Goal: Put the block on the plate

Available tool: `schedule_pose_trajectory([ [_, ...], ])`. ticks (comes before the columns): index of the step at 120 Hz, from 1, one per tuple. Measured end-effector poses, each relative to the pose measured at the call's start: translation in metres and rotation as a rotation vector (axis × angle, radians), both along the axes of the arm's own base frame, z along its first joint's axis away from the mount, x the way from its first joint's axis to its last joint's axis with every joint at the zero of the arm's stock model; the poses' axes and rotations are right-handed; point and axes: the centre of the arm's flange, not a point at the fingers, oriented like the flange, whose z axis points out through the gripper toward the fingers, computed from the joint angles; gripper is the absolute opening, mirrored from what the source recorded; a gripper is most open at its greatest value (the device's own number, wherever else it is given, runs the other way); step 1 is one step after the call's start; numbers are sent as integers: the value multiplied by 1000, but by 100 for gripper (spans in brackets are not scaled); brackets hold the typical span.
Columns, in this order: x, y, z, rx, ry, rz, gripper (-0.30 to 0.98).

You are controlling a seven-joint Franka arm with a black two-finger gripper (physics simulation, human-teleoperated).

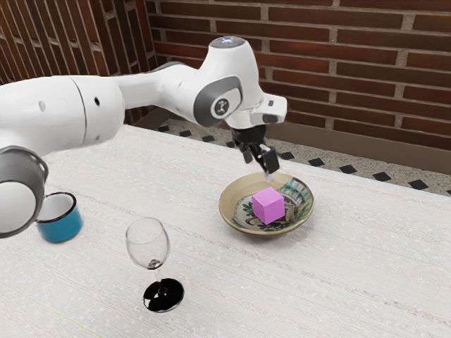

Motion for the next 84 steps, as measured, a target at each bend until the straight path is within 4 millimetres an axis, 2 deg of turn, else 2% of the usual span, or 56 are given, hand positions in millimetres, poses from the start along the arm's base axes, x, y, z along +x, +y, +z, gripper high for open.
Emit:
schedule_pose_trajectory([
  [11,-34,7,41,15,10,26,67],
  [20,-59,18,66,28,26,64,68],
  [33,-90,56,116,36,37,167,68],
  [43,-103,90,141,43,67,255,68],
  [61,-114,143,158,52,131,389,68],
  [75,-116,183,162,57,166,481,69],
  [84,-115,199,159,59,184,516,69],
])
